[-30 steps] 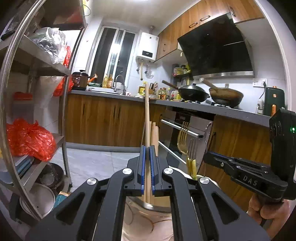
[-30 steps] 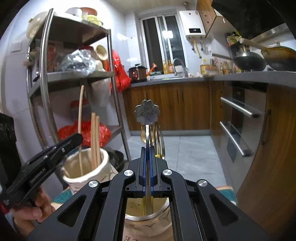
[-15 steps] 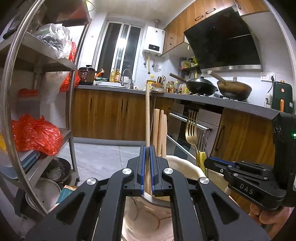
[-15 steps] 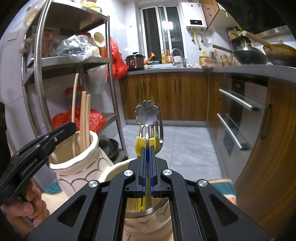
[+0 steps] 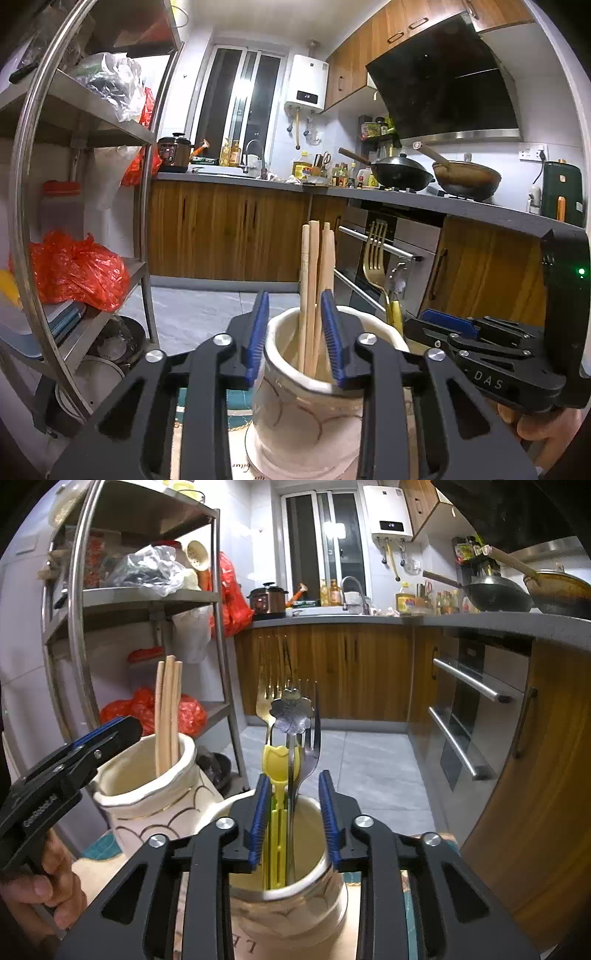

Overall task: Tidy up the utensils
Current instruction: 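Move both open tools back over the last yellow spoon and chopstick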

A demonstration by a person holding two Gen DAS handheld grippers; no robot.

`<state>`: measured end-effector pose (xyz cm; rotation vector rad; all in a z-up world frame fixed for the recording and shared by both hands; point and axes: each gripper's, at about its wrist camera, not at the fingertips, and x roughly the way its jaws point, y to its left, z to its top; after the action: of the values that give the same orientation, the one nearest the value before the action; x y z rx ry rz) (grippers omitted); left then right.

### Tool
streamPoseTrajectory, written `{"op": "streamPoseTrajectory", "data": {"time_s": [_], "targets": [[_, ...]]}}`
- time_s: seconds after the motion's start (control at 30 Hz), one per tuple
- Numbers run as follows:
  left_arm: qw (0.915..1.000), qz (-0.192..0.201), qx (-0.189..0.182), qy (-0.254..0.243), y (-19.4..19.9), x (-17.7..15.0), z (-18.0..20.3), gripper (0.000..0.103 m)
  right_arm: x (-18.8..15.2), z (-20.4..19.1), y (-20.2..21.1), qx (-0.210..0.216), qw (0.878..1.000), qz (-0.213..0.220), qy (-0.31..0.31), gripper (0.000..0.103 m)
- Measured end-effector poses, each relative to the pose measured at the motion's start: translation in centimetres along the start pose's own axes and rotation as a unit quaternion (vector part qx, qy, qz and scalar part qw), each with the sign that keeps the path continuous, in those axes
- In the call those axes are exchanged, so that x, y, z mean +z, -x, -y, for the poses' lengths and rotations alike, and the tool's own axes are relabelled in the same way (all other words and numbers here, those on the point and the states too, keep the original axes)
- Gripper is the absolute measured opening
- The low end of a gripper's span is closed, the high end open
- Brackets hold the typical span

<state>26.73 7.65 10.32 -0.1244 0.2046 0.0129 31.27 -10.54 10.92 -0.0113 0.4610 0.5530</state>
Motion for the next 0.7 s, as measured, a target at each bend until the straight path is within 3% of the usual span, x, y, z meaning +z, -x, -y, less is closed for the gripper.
{"op": "streamPoseTrajectory", "data": {"time_s": [0.17,0.3,0.7], "targets": [[1.0000,0.005,-0.004,0.006,2.1,0.0,-0.4,0.044,-0.5,0.1,1.9,-0.002,1.000,0.012,0.002,0.045],[0.9998,0.003,-0.008,0.015,4.3,-0.4,-1.2,0.051,-1.4,0.7,4.3,-0.005,1.000,0.019,-0.004,0.045],[0.9951,-0.094,-0.016,0.027,8.0,-6.0,-3.1,0.047,-5.7,1.5,7.2,0.019,0.999,-0.026,-0.024,0.042]]}}
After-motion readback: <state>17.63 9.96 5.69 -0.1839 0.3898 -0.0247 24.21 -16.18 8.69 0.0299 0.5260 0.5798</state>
